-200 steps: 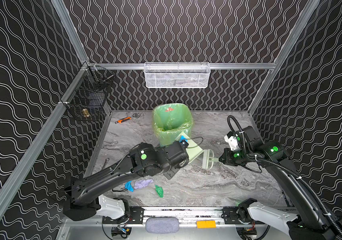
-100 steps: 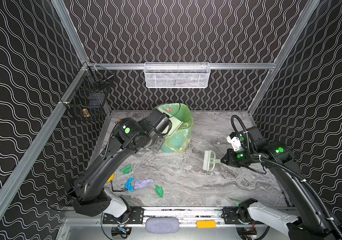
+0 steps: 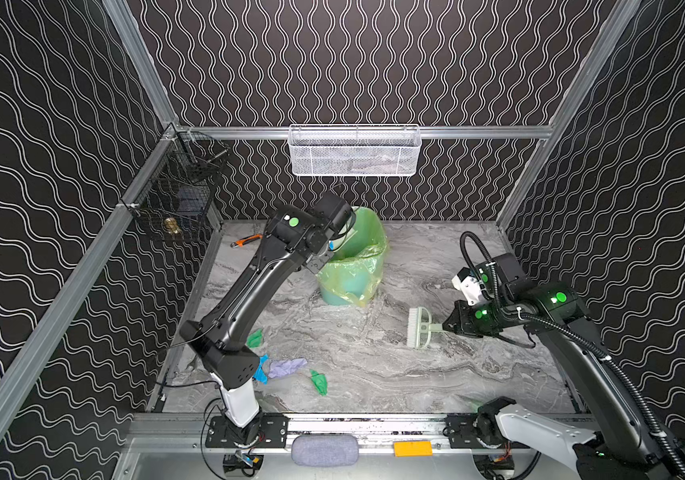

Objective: Sweep away the paper scraps from the table
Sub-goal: 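Tip the dustpan over the bin with the left gripper to drop the blue scrap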

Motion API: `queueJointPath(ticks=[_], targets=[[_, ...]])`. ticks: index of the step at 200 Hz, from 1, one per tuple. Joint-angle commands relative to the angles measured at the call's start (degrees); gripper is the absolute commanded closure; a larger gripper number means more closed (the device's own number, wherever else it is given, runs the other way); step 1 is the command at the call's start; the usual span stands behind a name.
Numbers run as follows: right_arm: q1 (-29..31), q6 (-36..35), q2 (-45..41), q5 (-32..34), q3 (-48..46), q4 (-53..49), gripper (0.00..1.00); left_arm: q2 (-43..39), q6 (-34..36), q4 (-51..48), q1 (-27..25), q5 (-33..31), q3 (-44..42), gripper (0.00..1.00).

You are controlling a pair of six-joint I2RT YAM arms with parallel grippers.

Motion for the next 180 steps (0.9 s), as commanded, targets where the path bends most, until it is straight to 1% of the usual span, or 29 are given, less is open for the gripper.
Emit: queueJointPath(ticks=[1, 10, 35, 46, 50, 53, 58, 65, 80, 93, 109, 125, 150, 180], targets=[[-0.14, -1.04, 0.44, -1.71, -0.55, -0.47, 1.00, 1.60, 6.77, 3.12, -0.28, -9.88, -1.38, 0.97], [-0.15, -1.30, 0.70, -1.92, -0.57, -0.50, 1.00, 2.26, 8.88, 4.64, -0.41, -11.99, -1.97, 0.97], [-0.15, -2.36, 1.83, -2.21, 0.22, -1.15, 1.00, 2.78, 16.01, 10.73, -0.74, -14.48, -3.28, 0.97], [-0.15, -2.94, 2.40, -2.21, 0.80, -1.57, 1.00, 2.70, 20.72, 14.45, -1.52, -17.94, -5.27, 0.97], [-0.15, -3.12, 2.62, -2.29, 0.97, -1.69, 1.00, 2.50, 22.50, 16.37, -1.90, -18.18, -6.42, 0.97], [-0.15, -3.24, 2.76, -2.30, 1.08, -1.79, 1.00, 2.40, 24.18, 17.54, -2.19, -20.22, -7.27, 0.98], [-0.15, -3.48, 2.97, -2.30, 1.23, -1.88, 1.00, 2.17, 26.46, 19.65, -2.64, -21.91, -8.40, 0.98], [-0.23, -3.83, 3.26, -2.37, 1.35, -1.96, 1.00, 1.98, 28.94, 22.03, -2.96, -23.09, -9.61, 0.98], [-0.24, -4.40, 3.57, -2.39, 1.36, -1.98, 1.00, 1.81, 31.61, 24.63, -3.43, -23.99, -11.15, 0.98], [-0.24, -4.92, 3.91, -2.30, 1.06, -1.82, 1.00, 1.51, 34.15, 27.14, -4.07, -26.41, -13.94, 0.98], [-0.24, -5.20, 4.16, -2.77, 0.57, -1.35, 1.00, 0.73, 34.84, 28.41, -4.25, -27.25, -16.09, 0.98], [-0.24, -5.29, 4.23, -3.63, -0.17, -0.55, 1.00, -0.41, 37.14, 30.76, -4.34, -28.38, -18.36, 0.98], [-0.24, -5.20, 4.10, -4.61, -1.42, 0.58, 1.00, -2.17, 43.65, 36.69, -4.59, -29.61, -21.86, 0.99], [-0.24, -5.37, 4.10, -5.11, -1.96, 1.10, 1.00, -3.07, 51.85, 45.52, -4.58, -29.53, -23.55, 0.99]])
